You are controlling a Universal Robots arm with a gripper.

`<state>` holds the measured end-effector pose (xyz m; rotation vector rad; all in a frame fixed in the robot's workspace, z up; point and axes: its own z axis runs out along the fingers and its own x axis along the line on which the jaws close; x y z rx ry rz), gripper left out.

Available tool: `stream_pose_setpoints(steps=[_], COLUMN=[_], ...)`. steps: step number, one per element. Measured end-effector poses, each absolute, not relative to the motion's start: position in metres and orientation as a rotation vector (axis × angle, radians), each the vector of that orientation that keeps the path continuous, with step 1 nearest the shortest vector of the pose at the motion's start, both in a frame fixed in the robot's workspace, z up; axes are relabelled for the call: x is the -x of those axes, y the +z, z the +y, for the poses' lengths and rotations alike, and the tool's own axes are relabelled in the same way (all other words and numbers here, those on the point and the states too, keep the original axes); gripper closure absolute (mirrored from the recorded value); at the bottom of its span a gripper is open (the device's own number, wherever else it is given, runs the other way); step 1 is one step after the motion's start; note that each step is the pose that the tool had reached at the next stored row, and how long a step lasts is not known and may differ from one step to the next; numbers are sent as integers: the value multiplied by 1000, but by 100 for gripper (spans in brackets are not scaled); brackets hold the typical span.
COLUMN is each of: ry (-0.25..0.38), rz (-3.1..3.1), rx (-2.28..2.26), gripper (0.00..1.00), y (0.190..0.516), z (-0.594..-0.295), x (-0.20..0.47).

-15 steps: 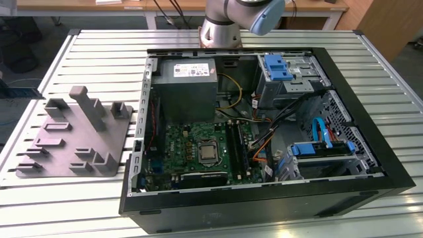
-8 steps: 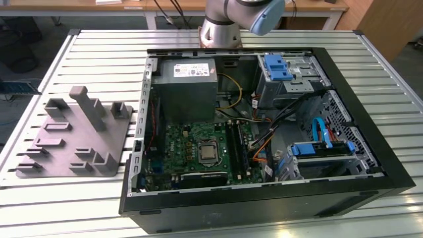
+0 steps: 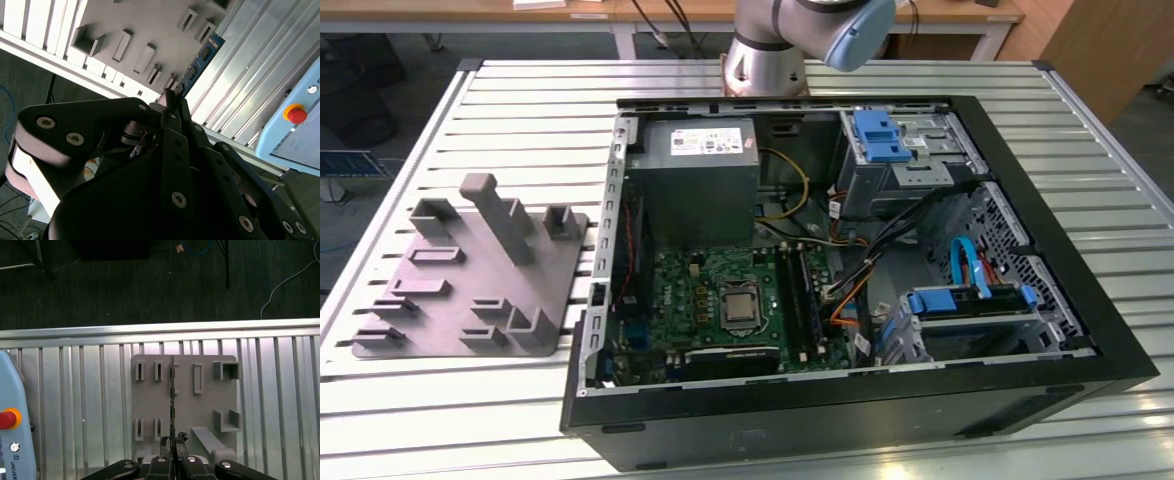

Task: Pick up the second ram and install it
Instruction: 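Pick up the second ram and move it above second insertion slot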

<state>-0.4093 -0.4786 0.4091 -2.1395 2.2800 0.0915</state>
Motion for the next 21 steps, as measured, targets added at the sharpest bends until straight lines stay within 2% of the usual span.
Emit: stream_pose_setpoints(steps=[21], ry=[93], rz=[2280], rx=[2139], gripper=[86], y=[442], z=[-479], x=[409])
